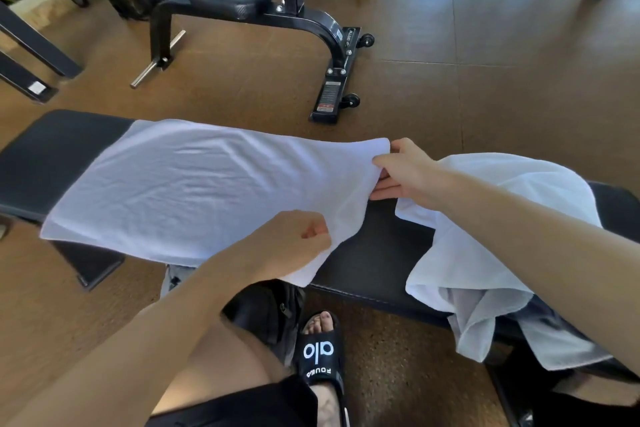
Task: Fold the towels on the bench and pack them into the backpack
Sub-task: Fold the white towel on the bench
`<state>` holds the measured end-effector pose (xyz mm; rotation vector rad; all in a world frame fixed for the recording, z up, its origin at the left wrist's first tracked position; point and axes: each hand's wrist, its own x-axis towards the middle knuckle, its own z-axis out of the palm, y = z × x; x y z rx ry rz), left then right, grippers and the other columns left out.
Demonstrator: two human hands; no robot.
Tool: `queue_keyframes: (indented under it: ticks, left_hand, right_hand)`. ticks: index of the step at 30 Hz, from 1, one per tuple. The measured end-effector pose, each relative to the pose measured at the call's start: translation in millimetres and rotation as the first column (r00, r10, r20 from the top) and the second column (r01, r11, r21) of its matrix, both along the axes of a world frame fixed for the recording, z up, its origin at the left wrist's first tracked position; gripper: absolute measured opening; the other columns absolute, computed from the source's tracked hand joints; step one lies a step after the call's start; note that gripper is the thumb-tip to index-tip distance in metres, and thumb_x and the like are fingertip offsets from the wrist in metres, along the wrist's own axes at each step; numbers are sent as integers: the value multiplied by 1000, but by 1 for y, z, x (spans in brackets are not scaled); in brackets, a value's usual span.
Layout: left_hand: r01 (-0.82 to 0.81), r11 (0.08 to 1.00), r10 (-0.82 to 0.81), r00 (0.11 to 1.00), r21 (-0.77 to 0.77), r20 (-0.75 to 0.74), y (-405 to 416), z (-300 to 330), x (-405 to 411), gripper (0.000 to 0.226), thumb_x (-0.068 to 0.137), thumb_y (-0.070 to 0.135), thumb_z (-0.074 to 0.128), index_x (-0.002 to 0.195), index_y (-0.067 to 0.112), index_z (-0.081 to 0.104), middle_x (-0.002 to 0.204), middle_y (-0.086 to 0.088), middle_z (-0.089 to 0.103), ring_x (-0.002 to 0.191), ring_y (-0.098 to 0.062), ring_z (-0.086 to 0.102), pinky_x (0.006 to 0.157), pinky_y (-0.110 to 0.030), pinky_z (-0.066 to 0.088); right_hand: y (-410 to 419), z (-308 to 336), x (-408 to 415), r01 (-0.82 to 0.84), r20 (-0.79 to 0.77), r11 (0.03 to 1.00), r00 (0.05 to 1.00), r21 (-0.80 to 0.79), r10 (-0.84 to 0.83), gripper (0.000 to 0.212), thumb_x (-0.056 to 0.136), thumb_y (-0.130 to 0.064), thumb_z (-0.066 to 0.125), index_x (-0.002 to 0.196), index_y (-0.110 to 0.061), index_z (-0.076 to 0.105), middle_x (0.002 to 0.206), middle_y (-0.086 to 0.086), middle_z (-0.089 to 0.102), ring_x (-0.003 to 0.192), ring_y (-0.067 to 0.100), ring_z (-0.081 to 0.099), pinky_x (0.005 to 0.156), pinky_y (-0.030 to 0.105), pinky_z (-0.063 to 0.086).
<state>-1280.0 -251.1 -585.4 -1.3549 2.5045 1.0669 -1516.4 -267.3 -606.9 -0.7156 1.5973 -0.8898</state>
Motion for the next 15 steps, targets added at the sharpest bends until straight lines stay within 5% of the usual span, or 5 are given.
queue_keyframes:
  ticks: [3, 6, 11, 15]
  left_hand:
    - [-44, 994, 44, 999, 103, 1, -8, -3, 6, 24, 98, 28, 52, 74, 28, 50, 75, 10, 51, 70, -11, 48, 65, -27, 35]
    - [19, 994, -24, 999, 108, 49, -9, -1, 10, 14, 96, 37, 55, 86, 27, 56, 89, 9, 59, 83, -11, 55, 80, -29, 44]
    - [139, 990, -142, 986, 32, 89, 1, 2, 12, 21, 87, 47, 66, 89, 30, 54, 91, 13, 60, 86, -8, 58, 85, -33, 51]
    - [447, 855, -356, 875, -264, 329, 24, -1, 4, 48, 81, 50, 67, 106, 27, 34, 104, 9, 42, 95, -17, 44, 77, -33, 39]
  right_hand:
    - [12, 7, 6, -106, 105, 994, 989, 7, 105, 30, 93, -16, 62, 122, -17, 57, 101, 11, 74, 77, 20, 71, 67, 31, 59]
    - [23, 8, 14, -185, 67, 983, 981, 24, 183, 24, 89, -5, 63, 112, -14, 62, 93, 11, 73, 64, 18, 64, 59, 27, 51]
    - [41, 0, 18, -223, -459, 975, 866, 3, 199, 49, 84, 1, 51, 128, -14, 34, 75, 10, 73, 53, 21, 69, 49, 28, 55]
    - [52, -3, 18, -248, -588, 968, 778, 36, 221, 68, 84, -4, 53, 142, -18, 20, 73, 7, 73, 57, 20, 71, 68, 40, 62]
